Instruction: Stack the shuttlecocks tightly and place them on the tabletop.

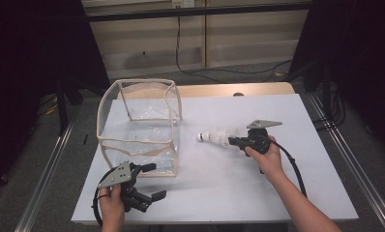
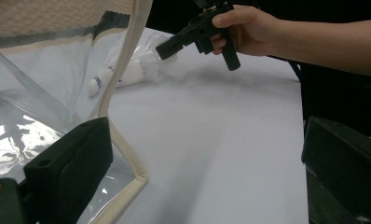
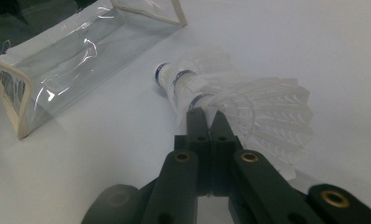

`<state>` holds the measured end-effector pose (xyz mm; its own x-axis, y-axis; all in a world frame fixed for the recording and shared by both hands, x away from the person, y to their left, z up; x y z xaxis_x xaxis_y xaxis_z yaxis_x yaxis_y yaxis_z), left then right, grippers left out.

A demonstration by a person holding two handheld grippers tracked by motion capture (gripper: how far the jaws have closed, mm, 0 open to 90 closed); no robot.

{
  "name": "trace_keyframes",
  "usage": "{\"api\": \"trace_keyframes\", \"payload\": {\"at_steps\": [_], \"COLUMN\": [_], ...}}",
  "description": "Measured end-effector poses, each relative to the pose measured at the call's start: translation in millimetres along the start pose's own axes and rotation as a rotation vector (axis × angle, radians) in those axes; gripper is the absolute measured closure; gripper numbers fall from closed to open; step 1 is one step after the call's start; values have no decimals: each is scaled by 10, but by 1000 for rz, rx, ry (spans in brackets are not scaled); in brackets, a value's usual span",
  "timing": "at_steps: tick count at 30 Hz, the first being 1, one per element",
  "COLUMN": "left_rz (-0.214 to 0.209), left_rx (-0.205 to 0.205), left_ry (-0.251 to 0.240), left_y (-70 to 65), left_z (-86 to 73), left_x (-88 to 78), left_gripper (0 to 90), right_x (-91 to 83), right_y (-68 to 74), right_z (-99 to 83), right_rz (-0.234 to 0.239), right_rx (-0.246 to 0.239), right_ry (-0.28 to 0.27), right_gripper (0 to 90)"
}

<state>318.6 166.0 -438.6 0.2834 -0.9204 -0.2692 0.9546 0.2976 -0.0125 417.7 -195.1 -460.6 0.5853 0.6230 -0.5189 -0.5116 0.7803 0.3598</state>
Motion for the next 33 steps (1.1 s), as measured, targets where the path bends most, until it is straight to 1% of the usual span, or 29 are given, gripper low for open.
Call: {"api": "trace_keyframes", "payload": {"at_steps": [10,16,33], "left_rz": [0,-1,-1], "left_rx": [1,3,2], "left_ry": [1,3,1], "left_y": [-3,1,-2], "left_z": [0,-2,0], "left_x": [5,3,5], "left_gripper": [21,21,21], "right_x": [17,32,60], "right_y": [14,21,31], "right_z": [-4,-2,-12], "right_rz": [5,7,2], "right_rx": [-4,2,0], "right_ry": [1,-1,-7], "right_gripper": [900,900,900]}}
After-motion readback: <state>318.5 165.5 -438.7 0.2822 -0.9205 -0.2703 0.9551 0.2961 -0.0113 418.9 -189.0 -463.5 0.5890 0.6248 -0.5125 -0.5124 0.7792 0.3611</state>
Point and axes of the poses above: each handheld gripper's, and its own axes: x roughly forward along the jaws, z roughly out of its top, y roughly to its left, the point moved 4 cm from there along x, roughly forward along the jaws, and after that the axes turned 8 degrees about x, right-handed, at the moved point
